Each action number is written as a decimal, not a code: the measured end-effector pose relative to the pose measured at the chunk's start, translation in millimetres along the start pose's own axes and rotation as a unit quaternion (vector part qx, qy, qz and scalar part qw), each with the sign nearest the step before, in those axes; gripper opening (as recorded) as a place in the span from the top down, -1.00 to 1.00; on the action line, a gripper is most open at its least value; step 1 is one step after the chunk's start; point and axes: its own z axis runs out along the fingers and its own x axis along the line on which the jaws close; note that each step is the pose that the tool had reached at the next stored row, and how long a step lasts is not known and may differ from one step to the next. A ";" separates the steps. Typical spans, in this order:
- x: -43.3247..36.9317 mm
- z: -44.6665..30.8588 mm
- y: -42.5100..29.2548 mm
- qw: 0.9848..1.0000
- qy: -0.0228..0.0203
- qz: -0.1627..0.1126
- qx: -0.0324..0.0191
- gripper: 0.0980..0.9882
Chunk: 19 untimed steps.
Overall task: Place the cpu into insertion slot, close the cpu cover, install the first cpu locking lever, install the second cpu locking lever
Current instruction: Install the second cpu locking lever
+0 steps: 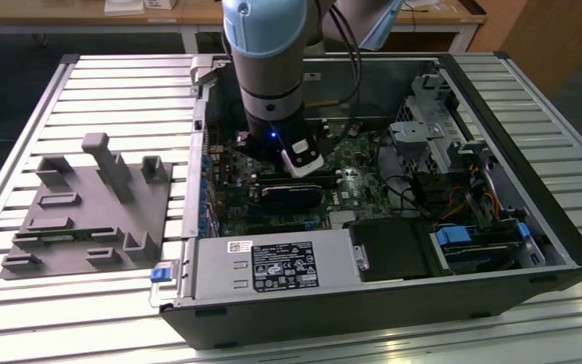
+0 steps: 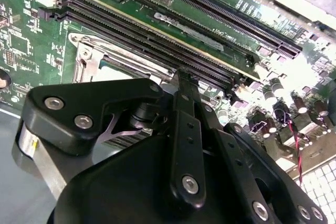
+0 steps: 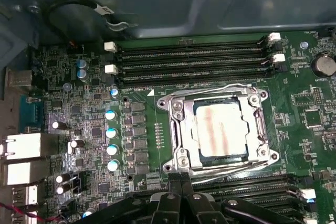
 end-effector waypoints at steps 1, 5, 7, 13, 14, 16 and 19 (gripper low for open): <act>0.0 0.5 -0.5 1.000 0.000 0.000 -0.003 0.98; 0.3 1.9 -1.6 1.000 0.002 0.002 -0.021 0.98; 0.6 2.9 -2.3 1.000 0.003 0.002 -0.026 0.98; 2.8 6.9 -5.0 0.999 0.003 0.003 -0.033 0.98; 3.2 7.4 -5.4 0.999 0.004 0.003 -0.034 0.98; 3.8 8.5 -5.7 0.999 0.004 0.003 -0.035 0.98; 4.3 9.9 -6.4 0.999 0.004 0.003 -0.036 0.98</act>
